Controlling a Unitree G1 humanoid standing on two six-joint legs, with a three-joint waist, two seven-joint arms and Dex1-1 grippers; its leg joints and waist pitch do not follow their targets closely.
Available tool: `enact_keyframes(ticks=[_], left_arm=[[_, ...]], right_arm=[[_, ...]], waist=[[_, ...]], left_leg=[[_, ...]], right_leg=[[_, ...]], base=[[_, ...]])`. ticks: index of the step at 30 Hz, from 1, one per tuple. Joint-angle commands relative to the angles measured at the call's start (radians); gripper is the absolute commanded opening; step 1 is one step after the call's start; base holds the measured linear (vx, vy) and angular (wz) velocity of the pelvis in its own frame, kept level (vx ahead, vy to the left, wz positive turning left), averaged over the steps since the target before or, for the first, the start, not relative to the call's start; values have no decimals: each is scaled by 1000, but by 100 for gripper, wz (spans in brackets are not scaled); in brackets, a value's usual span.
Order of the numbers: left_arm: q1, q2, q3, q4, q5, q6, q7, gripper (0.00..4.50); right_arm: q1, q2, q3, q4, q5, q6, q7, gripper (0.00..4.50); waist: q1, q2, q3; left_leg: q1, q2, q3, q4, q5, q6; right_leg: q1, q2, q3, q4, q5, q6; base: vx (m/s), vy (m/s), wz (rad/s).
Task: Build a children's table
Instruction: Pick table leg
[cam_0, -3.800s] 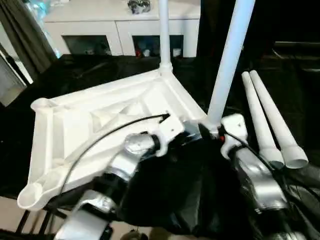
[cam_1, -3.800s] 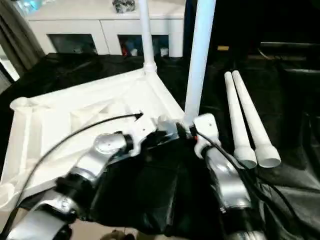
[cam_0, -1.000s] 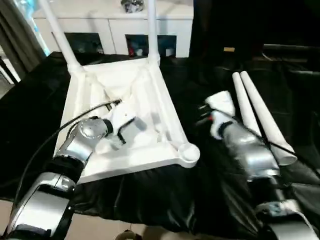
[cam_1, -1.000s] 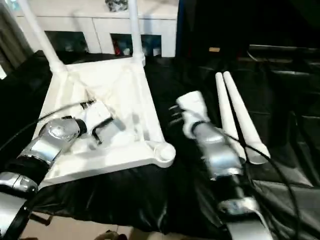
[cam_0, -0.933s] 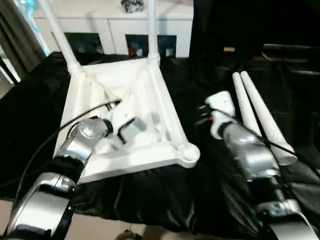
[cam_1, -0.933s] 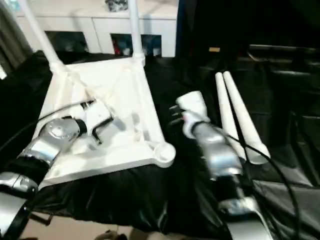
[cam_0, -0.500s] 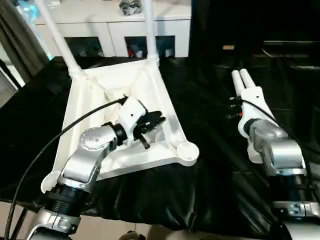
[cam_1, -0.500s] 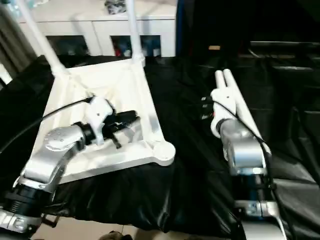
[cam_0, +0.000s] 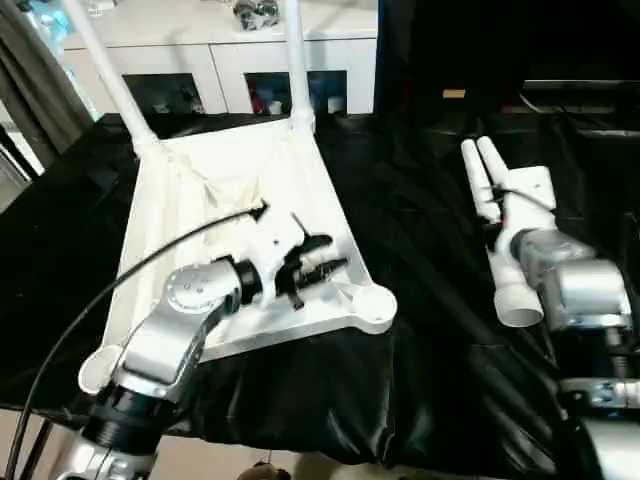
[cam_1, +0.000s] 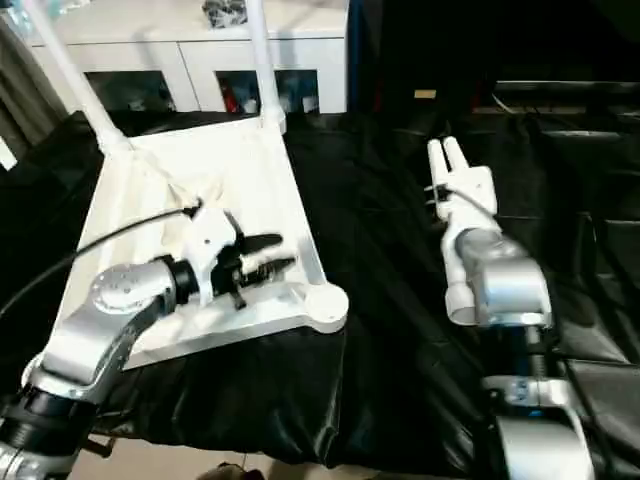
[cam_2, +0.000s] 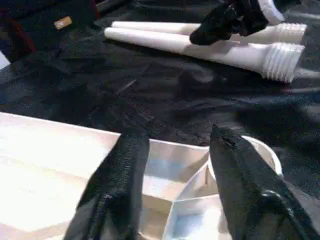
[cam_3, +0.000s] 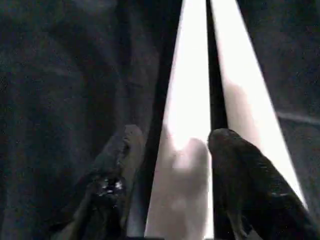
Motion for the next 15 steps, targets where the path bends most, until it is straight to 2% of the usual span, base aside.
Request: enact_keyframes(ticks=[1,4,5,6,9,10,15], left_arm=[[15,33,-15,-32,14,30,-20,267],[20,51,-27,-43,22,42,-26,294],[25,64,-36,-56,25,54,-34,303],[25,64,-36,-56,25,54,-34,310],[40,105,-62,-111,5,110,-85,325],[41,112,-65,-124,-2,124,-94,331],[29,146,-85,-163,-24,183,-135,331]], right_arm=[[-24,-7,0,18,3,30,11,281],[-36,-10,-3,38,9,68,12,306],[-48,-15,-3,60,19,113,22,315],[-48,-15,-3,60,19,113,22,319],[-62,-13,-29,91,56,182,46,321],[-65,-16,-27,99,59,198,53,293],[-85,-30,-21,154,67,229,74,261]], waist=[[4,-20,-75],[1,-19,-73],[0,-21,-73],[-1,-19,-72],[0,-23,-73],[1,-23,-74],[1,-20,-71]], left_leg=[[13,9,-2,-51,-114,31],[16,9,-1,-51,-126,28],[16,8,-1,-51,-131,25],[15,8,-2,-52,-136,22],[17,9,0,-50,-130,24],[17,9,-1,-50,-127,24],[18,9,0,-50,-153,9]], right_leg=[[57,-41,40,-66,-129,-196],[56,-39,40,-67,-152,-196],[56,-39,40,-68,-160,-196],[56,-38,39,-67,-165,-197],[55,-39,41,-67,-160,-198],[56,-40,41,-64,-156,-202],[52,-39,40,-67,-191,-199]], base=[[0,0,0],[0,0,0],[0,0,0],[0,0,0],[0,0,0],[0,0,0],[0,0,0]])
